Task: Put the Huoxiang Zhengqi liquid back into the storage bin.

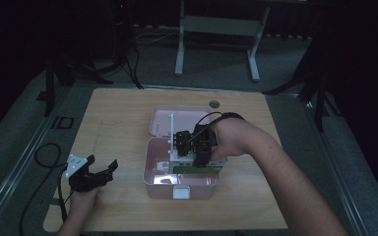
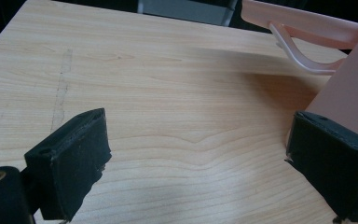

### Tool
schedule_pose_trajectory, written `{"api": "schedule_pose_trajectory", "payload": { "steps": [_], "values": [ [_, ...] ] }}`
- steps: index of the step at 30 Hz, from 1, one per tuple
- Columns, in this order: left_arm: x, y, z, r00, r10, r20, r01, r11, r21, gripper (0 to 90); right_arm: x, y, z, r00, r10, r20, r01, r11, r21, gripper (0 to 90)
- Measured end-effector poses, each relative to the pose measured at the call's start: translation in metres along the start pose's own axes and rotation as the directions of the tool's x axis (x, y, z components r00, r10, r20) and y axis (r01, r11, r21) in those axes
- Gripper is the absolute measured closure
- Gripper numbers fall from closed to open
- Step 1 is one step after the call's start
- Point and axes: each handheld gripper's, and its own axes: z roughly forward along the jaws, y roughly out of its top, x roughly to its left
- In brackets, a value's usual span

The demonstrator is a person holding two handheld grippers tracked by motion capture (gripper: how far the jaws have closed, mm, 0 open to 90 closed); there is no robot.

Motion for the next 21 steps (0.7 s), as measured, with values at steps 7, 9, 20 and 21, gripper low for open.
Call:
{"api": "schedule_pose_trajectory", "payload": {
  "steps": [7,9,20,21],
  "values": [
    [0.0,0.0,0.0,1.0,-0.002,0.0,0.002,1.0,-0.002,6.1,0.002,0.005,0.005,0.9999,-0.002,-0.011,0.002,1.0,0.014,62.0],
    [0.0,0.0,0.0,1.0,0.0,-0.001,0.0,1.0,-0.001,6.1,0.003,0.007,0.008,0.9999,-0.003,-0.015,0.003,1.0,0.013,62.0],
    [0.0,0.0,0.0,1.0,-0.002,0.0,0.002,1.0,-0.003,6.2,0.002,0.009,0.024,0.9995,-0.001,-0.032,0.001,1.0,0.015,61.9],
    [0.0,0.0,0.0,1.0,-0.002,0.0,0.002,1.0,-0.003,6.2,0.002,0.009,0.027,0.9994,0.004,-0.035,-0.004,1.0,0.02,61.9]
  ]
}}
